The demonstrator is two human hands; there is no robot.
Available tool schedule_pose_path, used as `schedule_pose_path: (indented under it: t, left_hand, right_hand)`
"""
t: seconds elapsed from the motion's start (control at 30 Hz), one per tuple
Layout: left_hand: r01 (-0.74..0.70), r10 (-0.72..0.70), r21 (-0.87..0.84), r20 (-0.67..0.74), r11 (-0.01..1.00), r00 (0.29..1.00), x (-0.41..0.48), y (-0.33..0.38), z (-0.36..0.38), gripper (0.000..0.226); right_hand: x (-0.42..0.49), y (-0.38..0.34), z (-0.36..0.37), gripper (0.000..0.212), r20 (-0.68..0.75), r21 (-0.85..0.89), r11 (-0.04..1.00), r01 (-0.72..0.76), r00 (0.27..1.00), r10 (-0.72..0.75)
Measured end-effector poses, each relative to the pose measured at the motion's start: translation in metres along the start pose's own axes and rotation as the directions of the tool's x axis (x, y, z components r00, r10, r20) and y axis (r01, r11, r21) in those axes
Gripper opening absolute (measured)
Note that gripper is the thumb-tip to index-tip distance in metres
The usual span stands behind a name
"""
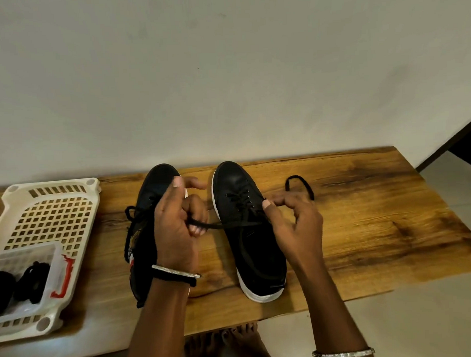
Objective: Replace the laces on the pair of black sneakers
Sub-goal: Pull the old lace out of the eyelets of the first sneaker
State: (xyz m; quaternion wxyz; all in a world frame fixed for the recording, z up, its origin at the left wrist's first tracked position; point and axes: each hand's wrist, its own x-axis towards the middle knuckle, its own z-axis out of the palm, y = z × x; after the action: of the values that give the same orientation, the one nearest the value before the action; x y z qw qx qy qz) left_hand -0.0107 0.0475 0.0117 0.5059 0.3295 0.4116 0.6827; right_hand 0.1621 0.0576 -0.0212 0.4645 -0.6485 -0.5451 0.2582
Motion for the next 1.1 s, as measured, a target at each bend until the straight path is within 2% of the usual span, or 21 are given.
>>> schedule_pose_path:
  t: [0.03, 0.07, 0.13, 0.2, 0.27, 0.33, 0.37, 0.43, 0.5, 0.6, 0.67, 0.7, 0.77, 0.87, 0.97, 1.1]
  left_hand:
    - [-0.079, 0.076, 0.207, 0.022, 0.975, 0.997, 0.0, -0.002, -0.001, 0.035]
    - [-0.182, 0.163, 0.385, 0.082, 0.905, 0.983, -0.001, -0.004, -0.002, 0.034]
    - [-0.386, 0.276, 0.618, 0.27, 0.685, 0.922, -0.004, -0.011, 0.0, 0.036]
    - [-0.47, 0.263, 0.783, 0.393, 0.406, 0.881, -0.007, -0.017, 0.0, 0.049]
    - [-0.443, 0.205, 0.885, 0.411, 0.146, 0.888, -0.008, -0.018, -0.002, 0.062]
    - [-0.381, 0.11, 0.923, 0.384, -0.047, 0.917, -0.008, -0.017, -0.003, 0.067]
    - [-0.36, 0.052, 0.926, 0.367, -0.117, 0.929, -0.008, -0.016, -0.002, 0.066]
    - [-0.307, -0.056, 0.931, 0.302, -0.195, 0.952, -0.009, -0.013, 0.001, 0.052]
    - [-0.24, -0.157, 0.945, 0.208, -0.221, 0.965, -0.011, -0.007, 0.005, 0.036]
    - [-0.186, -0.319, 0.96, 0.112, -0.211, 0.941, -0.013, 0.005, 0.01, 0.018]
    - [-0.201, -0.39, 0.949, 0.094, -0.244, 0.916, -0.015, 0.004, 0.012, 0.038]
    - [-0.207, -0.38, 0.945, 0.1, -0.253, 0.92, -0.014, 0.002, 0.011, 0.048]
    - [-0.196, -0.266, 0.953, 0.133, -0.229, 0.955, -0.01, 0.003, 0.012, 0.058]
    - [-0.147, -0.04, 0.984, 0.144, -0.102, 0.989, -0.008, 0.006, 0.013, 0.058]
    - [-0.113, 0.161, 0.993, 0.109, 0.018, 0.981, -0.007, 0.001, 0.012, 0.063]
    - [-0.142, 0.305, 0.989, 0.127, 0.028, 0.944, -0.004, -0.008, 0.008, 0.071]
  right_hand:
    - [-0.001, 0.001, 0.0, 0.015, 0.069, 0.019, 1.0, -0.002, 0.998, 0.0]
    - [-0.001, 0.002, 0.001, 0.013, 0.13, 0.024, 1.0, 0.0, 0.992, -0.003]
    - [0.0, 0.003, 0.0, 0.005, 0.207, 0.021, 1.0, 0.013, 0.978, -0.017]
    - [0.001, 0.002, -0.003, 0.007, 0.227, 0.07, 0.998, 0.006, 0.974, -0.022]
    - [0.003, 0.003, -0.006, 0.009, 0.219, 0.104, 0.995, 0.005, 0.975, -0.028]
    - [0.004, 0.004, -0.006, 0.012, 0.228, 0.123, 0.992, -0.008, 0.974, -0.02]
    - [0.004, 0.005, -0.006, 0.013, 0.229, 0.136, 0.99, -0.021, 0.973, -0.011]
    - [0.005, 0.006, -0.005, 0.013, 0.218, 0.161, 0.986, -0.043, 0.976, 0.007]
    - [0.005, 0.005, -0.005, 0.015, 0.23, 0.183, 0.98, -0.077, 0.973, 0.033]
    - [0.004, 0.006, -0.007, 0.019, 0.299, 0.157, 0.985, -0.073, 0.954, 0.023]
    - [0.004, 0.007, -0.008, 0.023, 0.328, 0.112, 0.993, -0.028, 0.944, -0.01]
    - [0.003, 0.007, -0.008, 0.026, 0.332, 0.101, 0.995, -0.016, 0.943, -0.019]
    - [0.003, 0.006, -0.007, 0.027, 0.322, 0.113, 0.993, -0.033, 0.947, -0.005]
    - [0.003, 0.004, -0.006, 0.029, 0.289, 0.144, 0.987, -0.068, 0.957, 0.024]
    - [0.003, 0.004, -0.005, 0.028, 0.26, 0.179, 0.981, -0.072, 0.965, 0.023]
    - [0.003, 0.006, -0.005, 0.022, 0.2, 0.183, 0.983, -0.026, 0.98, -0.012]
